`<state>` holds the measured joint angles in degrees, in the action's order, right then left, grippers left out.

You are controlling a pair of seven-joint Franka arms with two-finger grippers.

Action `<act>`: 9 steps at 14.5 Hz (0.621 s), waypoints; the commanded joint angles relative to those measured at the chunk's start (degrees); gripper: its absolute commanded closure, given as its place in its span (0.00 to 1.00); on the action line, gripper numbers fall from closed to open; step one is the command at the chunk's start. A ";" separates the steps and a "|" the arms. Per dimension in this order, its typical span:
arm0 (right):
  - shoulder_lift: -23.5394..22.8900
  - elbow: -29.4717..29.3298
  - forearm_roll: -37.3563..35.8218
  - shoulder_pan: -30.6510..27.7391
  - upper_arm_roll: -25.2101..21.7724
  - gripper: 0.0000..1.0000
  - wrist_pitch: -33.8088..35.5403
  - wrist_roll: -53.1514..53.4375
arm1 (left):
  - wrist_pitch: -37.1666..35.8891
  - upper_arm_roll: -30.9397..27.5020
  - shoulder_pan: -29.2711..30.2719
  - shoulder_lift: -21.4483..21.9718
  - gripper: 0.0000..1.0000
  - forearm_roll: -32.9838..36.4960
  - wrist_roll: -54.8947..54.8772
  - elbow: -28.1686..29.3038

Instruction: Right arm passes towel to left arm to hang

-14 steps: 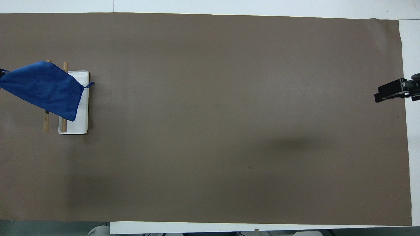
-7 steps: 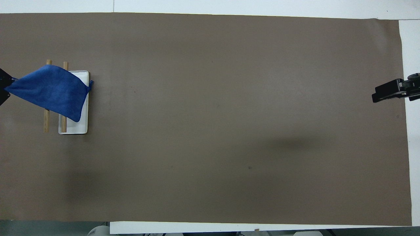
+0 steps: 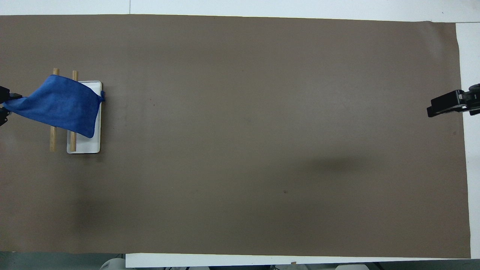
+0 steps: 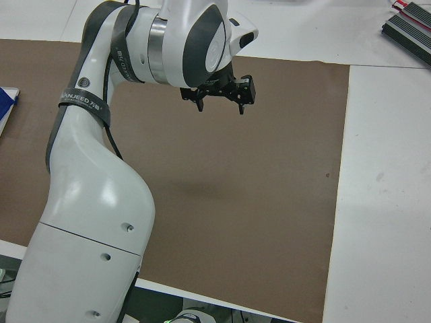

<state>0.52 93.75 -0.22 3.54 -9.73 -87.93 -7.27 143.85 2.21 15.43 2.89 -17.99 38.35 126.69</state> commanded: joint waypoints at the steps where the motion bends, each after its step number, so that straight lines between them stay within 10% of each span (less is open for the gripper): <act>1: 1.50 0.56 -0.75 -0.02 -0.21 0.01 -0.05 -0.99 | -2.51 0.51 2.58 0.37 0.00 3.73 -0.30 -1.96; 9: 1.68 0.91 -0.66 -0.63 -0.21 0.01 0.65 -0.81 | -24.56 0.86 1.27 -3.24 0.00 18.85 -1.69 -20.50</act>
<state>1.29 93.83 -0.22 3.44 -9.82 -87.81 -7.27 124.61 2.80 17.23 1.65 -2.17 38.03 111.38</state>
